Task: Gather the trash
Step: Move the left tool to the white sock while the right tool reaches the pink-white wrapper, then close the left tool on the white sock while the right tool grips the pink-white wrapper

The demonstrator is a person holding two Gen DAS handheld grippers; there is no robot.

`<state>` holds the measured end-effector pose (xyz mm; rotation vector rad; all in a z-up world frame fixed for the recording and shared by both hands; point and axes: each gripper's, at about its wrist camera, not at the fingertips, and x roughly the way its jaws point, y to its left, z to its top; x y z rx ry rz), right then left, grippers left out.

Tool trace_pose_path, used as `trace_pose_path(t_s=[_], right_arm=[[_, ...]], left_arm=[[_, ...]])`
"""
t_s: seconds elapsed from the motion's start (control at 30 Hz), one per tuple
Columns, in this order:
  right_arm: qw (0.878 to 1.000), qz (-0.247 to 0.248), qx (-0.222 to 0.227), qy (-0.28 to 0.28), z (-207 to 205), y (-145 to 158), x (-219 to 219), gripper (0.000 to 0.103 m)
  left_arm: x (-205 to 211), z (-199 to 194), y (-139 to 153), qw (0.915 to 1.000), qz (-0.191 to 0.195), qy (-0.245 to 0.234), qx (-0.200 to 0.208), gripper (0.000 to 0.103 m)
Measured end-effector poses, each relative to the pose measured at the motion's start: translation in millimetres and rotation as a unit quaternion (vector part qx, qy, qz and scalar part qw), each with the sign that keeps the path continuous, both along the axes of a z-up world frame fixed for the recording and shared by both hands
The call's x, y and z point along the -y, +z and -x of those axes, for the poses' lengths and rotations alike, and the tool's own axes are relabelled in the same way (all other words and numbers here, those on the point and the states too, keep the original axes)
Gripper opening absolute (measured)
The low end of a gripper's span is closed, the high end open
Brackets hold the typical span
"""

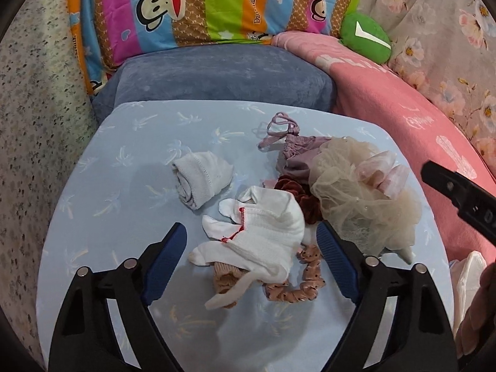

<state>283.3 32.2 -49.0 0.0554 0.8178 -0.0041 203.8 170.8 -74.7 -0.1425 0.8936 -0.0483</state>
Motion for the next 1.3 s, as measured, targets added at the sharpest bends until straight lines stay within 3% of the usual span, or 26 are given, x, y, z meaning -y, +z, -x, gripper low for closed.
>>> trace_pose_path(t_s=[0.07, 0.3, 0.37, 0.53, 0.73, 0.97, 1.1, 1.13, 1.17, 1.23, 1.3], right_arm=[[1.000, 0.006, -0.011, 0.007, -10.7, -8.5, -8.4, 0.054], [0.999, -0.005, -0.046, 0.018, -28.1, -34.7, -18.3, 0.021], [0.999, -0.010, -0.049, 0.019, -24.6, -37.6, -17.2, 0.013], [0.999, -0.016, -0.043, 0.018, -16.4, -32.3, -15.5, 0.006], [1.000, -0.016, -0.013, 0.018, -0.1, -4.4, -11.3, 0.006], [0.999, -0.028, 0.026, 0.013, 21.5, 36.5, -0.3, 0.005], [0.998, -0.035, 0.045, 0.009, 35.3, 59.2, 6.4, 0.005], [0.998, -0.038, 0.049, 0.008, 39.4, 65.2, 8.2, 0.005], [0.998, -0.039, 0.051, 0.007, 42.5, 69.5, 9.4, 0.005], [0.997, -0.044, 0.058, 0.007, 49.7, 78.7, 10.9, 0.005], [0.997, -0.043, 0.063, 0.007, 54.2, 86.0, 10.6, 0.005]], left_arm=[[-2.3, -5.6, -6.4, 0.9999, 0.006, -0.005, -0.012, 0.070], [-0.3, -14.1, -21.1, 0.9976, 0.043, -0.041, -0.037, 0.056], [1.8, -14.8, -24.1, 0.9967, 0.049, -0.049, -0.041, 0.044], [2.6, -15.2, -24.3, 0.9944, 0.069, -0.063, -0.050, 0.005], [0.8, -6.0, 2.2, 0.9954, 0.068, -0.065, -0.018, 0.000], [2.3, 3.7, 30.4, 0.9962, 0.058, -0.064, 0.014, 0.001], [1.9, 2.0, 19.2, 0.9965, 0.058, -0.059, -0.008, 0.007], [1.2, 2.3, 15.2, 0.9961, 0.062, -0.060, -0.014, 0.020], [0.7, 3.1, 11.2, 0.9961, 0.065, -0.058, -0.018, 0.043], [1.0, 4.2, 3.8, 0.9973, 0.058, -0.043, -0.013, 0.066], [4.9, 2.9, 0.0, 0.9973, 0.056, -0.048, -0.006, 0.066]])
